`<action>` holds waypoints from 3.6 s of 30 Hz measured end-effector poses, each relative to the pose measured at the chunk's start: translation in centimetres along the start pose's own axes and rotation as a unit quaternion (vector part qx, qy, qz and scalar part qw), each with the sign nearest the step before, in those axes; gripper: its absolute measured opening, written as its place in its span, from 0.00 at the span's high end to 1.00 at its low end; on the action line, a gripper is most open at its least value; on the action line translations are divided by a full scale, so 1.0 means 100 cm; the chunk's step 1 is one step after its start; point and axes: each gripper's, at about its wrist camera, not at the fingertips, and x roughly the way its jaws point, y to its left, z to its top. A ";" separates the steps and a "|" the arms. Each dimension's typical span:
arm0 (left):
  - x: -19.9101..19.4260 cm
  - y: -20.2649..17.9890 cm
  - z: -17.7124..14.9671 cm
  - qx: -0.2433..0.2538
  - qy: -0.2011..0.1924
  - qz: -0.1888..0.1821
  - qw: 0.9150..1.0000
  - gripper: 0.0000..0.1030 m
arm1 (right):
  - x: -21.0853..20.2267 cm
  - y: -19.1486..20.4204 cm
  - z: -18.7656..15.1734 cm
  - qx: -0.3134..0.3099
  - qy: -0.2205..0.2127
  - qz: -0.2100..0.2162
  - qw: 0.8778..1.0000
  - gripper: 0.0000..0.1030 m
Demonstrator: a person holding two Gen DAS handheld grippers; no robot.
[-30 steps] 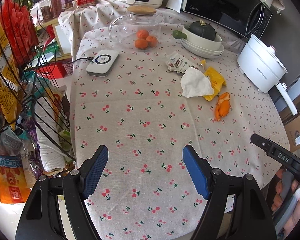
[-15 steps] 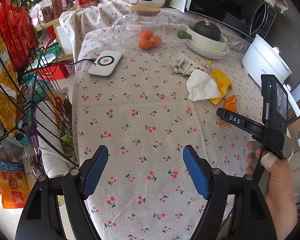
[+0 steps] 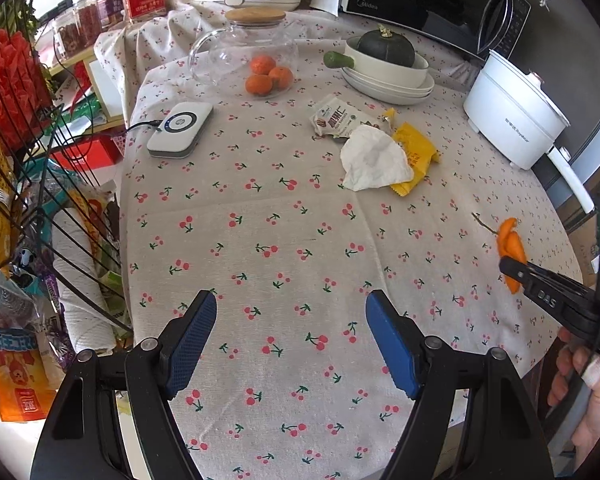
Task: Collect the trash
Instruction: 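Grasp the orange peel with the right gripper while the left gripper grasps the white tissue, then carry the peel and tissue over the bin and open both grippers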
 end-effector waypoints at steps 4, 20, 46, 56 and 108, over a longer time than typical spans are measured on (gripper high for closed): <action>0.016 -0.017 0.004 0.009 0.012 -0.008 1.000 0.23 | -0.035 -0.041 -0.025 0.023 -0.003 0.003 1.000 0.83; 0.112 -0.073 0.109 -0.044 -0.002 -0.014 0.999 0.23 | -0.091 -0.112 -0.034 0.043 -0.020 0.034 0.998 0.83; 0.079 -0.064 0.052 -0.048 0.049 -0.064 0.996 0.97 | -0.118 -0.143 -0.073 0.043 -0.023 0.009 0.999 0.82; 0.021 -0.106 -0.009 0.062 0.021 -0.053 0.996 0.98 | -0.142 -0.165 -0.106 0.057 -0.032 0.001 0.998 0.81; -0.001 -0.327 -0.134 0.300 0.043 -0.141 0.942 0.28 | -0.154 -0.271 -0.201 0.145 0.007 -0.062 0.987 0.36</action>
